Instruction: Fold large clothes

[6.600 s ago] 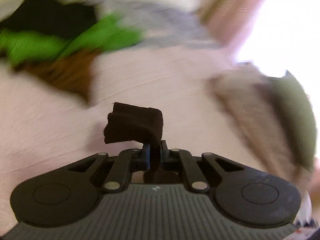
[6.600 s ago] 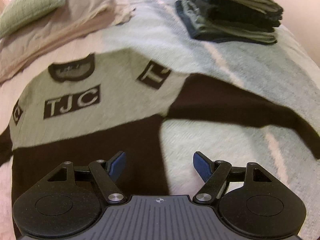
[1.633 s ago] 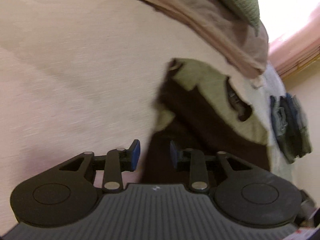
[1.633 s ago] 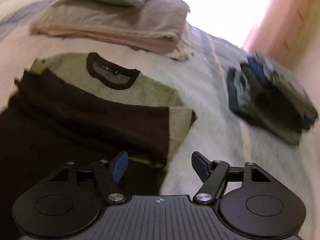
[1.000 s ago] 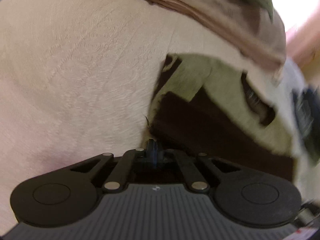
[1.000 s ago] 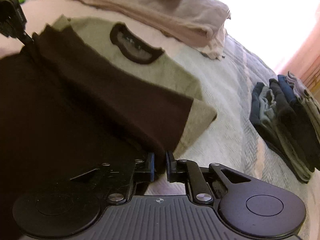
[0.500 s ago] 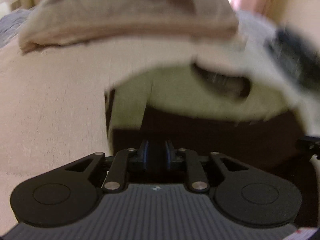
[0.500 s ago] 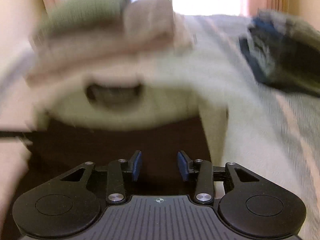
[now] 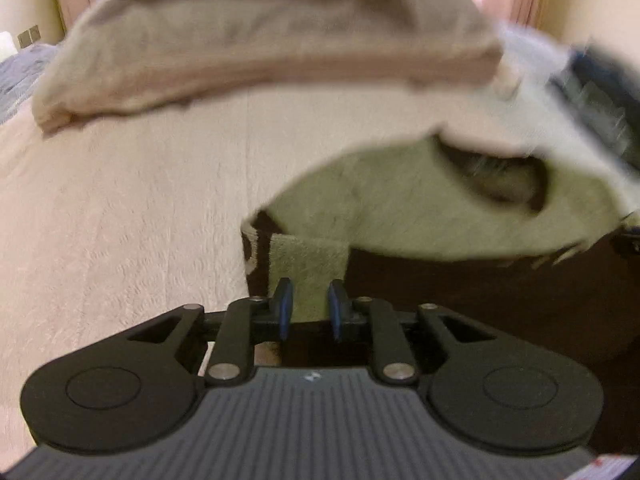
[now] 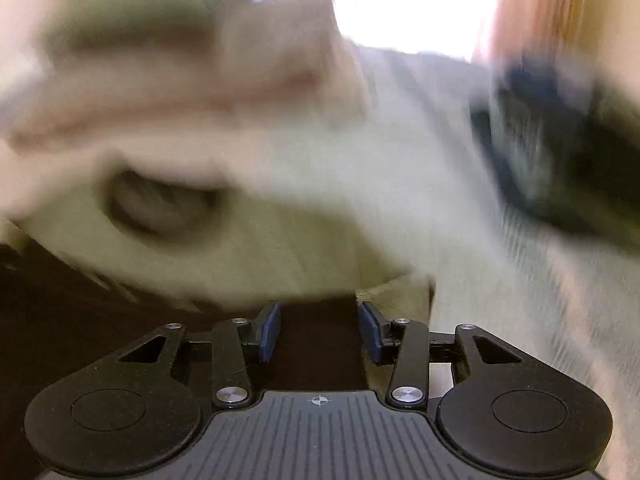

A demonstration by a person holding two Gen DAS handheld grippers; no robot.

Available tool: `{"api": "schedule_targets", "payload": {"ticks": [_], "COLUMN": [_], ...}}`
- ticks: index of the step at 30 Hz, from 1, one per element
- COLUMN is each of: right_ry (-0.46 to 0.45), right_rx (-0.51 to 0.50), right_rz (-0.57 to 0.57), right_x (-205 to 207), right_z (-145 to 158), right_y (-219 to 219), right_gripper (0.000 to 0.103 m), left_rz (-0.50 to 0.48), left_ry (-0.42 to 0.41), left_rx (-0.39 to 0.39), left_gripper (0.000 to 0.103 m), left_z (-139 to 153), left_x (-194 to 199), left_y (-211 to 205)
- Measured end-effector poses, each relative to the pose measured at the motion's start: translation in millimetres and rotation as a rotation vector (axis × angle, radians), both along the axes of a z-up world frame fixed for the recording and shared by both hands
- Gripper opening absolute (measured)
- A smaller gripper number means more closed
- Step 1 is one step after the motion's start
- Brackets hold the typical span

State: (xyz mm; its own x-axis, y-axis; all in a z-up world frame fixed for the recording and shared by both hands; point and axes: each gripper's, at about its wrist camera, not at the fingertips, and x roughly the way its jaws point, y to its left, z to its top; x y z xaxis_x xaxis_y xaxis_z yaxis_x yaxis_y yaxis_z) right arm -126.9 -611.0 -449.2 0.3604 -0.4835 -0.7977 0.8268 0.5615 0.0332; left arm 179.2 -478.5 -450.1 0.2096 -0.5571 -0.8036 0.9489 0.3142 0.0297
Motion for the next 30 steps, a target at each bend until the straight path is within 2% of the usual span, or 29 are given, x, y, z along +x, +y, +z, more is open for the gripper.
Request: {"api": "schedule_targets", "payload": {"ticks": [2,4,6,10,12,14,15,18,21,23,25,28,30], "right_ry": [-0.018,-0.01,-0.029,-0.026,0.031,0.094,0.125,0.23,0.279,0.304,0.322,0.342,0.342], "right_rx": [0.017,-0.038,-0.087,-0.024,0.025,0.081,0.077,0.131,0.154,0.184,0.226,0.313,0.295], "right_rz": [-0.039,-0.065,-0.057,-0.031,-0.003,0.001,0.007,0.027,0.054,0.062,0.048,0.012,-0.014], "right_x": [-6,-10,-23,-42,-45,-52,-59,-80,-105,-113,-120,-131,-138], "right_z": [12,37,62,72,60,49,46,39,40,42,47,58,79], "right_y": [1,17,50,124,165,201,225,280,324,339,346,346,346], "right_gripper": [0.042,0.042,0.042,0.042,0.042,0.042,0.042,0.042,0.042,0.042,0.042,0.042,0.042], "left_rz": [0.005,0.015,0.007,-0.059,-0.123,-0.184,-0.195,-0.196,-0.151,-0.127,-0.096,-0.012,0.008], "left_ry": [0.004,0.028,0.058,0.134,0.165,0.187,0.18,0.132,0.16,0.139,0.157,0.195,0.178], "left_rx": [0.019,-0.003,-0.049,-0.062,-0.012,0.081,0.114,0.14,0.186,0.252,0.254,0.298,0.311], "left_gripper": [0.019,0.018,0.018,0.017,0.017,0.018,0.018,0.018,0.02,0.022,0.023,0.023,0.022], "left_z": [-8,7,25,43,37,21,16,15,20,21,30,46,64], "left_x": [6,7,5,-20,-44,-66,-73,-84,-79,-81,-83,-87,-97], "left_y": [-2,4,20,67,92,123,140,200,252,277,297,312,320]}}
